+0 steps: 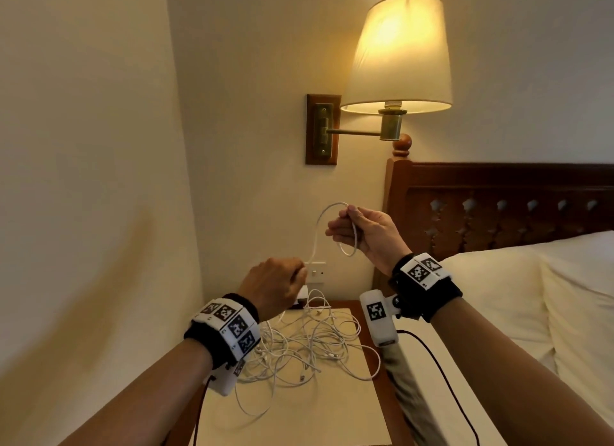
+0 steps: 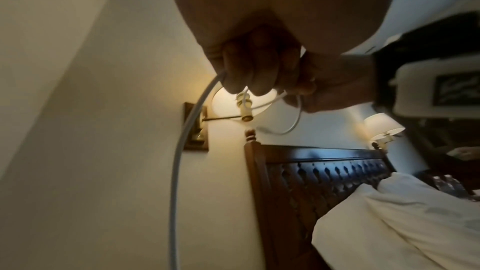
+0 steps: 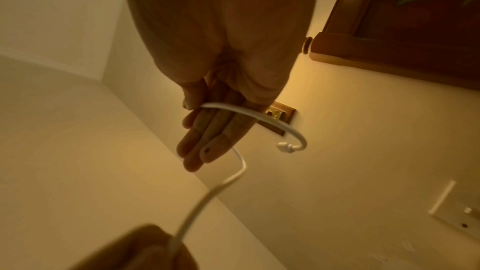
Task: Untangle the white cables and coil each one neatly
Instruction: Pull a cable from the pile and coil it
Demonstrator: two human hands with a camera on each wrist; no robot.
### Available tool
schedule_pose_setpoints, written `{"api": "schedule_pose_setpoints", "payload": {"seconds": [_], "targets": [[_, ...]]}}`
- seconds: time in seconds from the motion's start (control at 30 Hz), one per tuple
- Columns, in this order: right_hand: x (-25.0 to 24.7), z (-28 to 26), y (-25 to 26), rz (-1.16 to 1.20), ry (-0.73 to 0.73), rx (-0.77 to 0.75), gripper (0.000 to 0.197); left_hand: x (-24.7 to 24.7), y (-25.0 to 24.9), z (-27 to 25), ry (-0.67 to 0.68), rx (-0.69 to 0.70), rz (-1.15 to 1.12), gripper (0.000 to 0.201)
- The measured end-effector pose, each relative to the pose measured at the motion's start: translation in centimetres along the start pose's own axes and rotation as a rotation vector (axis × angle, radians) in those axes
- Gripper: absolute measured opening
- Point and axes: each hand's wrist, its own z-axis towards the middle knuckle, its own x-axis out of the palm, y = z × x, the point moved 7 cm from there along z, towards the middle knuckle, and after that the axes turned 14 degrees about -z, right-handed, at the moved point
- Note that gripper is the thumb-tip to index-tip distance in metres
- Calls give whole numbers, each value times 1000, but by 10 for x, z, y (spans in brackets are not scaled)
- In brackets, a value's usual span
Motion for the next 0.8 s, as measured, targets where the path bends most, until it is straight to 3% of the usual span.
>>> {"api": "schedule_pose_setpoints", "payload": {"seconds": [0.13,0.27,0.4,0.53,0.7,0.8], "targets": [[9,3,8,-83,17,-20,30,-16,-58,7,26,231,162,26],[17,4,12,-177,79,-15,29,-29,-85,15,21,401,157,34],[26,-1,12,-305,139,-14,30,-50,-93,24,-109,516,131,34],[33,-6,13,-305,155,-6,30,-69,-89,36,-227,471,159,39],[40,-6,14,-144,144,47,35,-85,-71,46,-399,360,113,37],[45,-9,14,-33,171,75,35,-86,-59,47,-437,313,54,39]]}}
